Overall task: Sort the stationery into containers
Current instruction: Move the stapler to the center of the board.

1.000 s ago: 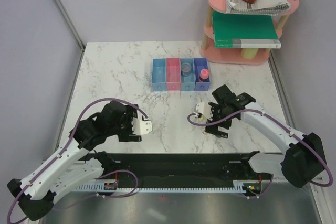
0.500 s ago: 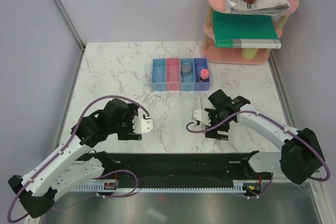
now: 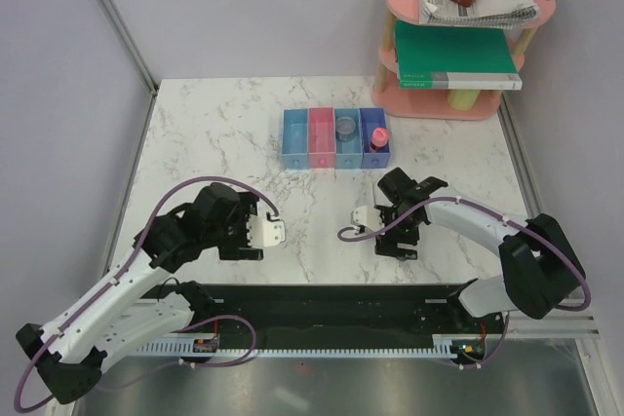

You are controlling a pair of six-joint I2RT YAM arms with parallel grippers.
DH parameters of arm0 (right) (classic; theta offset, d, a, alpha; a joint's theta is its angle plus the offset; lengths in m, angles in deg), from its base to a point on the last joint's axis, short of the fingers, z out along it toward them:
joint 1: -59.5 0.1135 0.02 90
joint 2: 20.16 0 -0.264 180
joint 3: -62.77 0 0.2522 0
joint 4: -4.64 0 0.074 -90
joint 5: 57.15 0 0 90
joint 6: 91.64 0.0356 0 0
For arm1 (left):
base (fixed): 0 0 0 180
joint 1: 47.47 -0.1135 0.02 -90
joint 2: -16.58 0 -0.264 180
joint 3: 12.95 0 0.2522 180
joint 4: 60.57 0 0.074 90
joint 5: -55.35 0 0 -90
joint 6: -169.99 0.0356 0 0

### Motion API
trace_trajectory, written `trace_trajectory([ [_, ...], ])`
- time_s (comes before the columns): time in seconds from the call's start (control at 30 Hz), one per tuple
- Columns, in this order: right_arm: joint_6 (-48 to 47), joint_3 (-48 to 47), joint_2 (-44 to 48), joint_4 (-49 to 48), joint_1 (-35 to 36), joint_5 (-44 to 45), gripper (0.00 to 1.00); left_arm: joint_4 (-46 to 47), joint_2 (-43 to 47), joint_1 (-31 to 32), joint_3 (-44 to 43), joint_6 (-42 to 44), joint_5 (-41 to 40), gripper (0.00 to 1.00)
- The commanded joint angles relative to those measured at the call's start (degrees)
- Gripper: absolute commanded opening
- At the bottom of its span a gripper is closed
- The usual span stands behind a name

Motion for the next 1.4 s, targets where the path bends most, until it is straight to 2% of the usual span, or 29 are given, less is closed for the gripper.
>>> trace_trajectory([
  [0.0,1.18,-2.04,-1.80,-3.20,0.80,-2.19,0.84,-0.01,1.07,0.08,-0.67,1.49,0.69,1.00],
  [0.23,3.12,-2.39,-3.73,-5.57,2.03,-2.01,0.77,0.25,1.43,0.08,0.04,1.58,0.69,1.00],
  [0.43,4.79,-2.57,-5.58,-7.16,2.65,-1.48,0.59,0.52,2.04,0.08,0.74,1.50,0.69,1.00],
  [0.57,5.67,-2.56,-6.46,-7.95,3.26,-0.96,0.43,0.69,2.39,0.08,1.00,1.49,0.60,1.00],
  [0.67,6.37,-3.27,-6.46,-8.13,3.61,-0.60,0.38,0.95,2.48,0.08,1.36,1.50,0.60,1.00],
  [0.9,8.39,-8.35,-5.58,-7.78,4.93,0.45,0.34,1.57,2.74,0.08,1.97,1.58,2.27,1.00],
  [1.37,9.97,-19.25,-8.04,-5.05,5.99,-1.83,0.33,1.66,3.01,0.08,2.23,1.14,3.15,1.00],
])
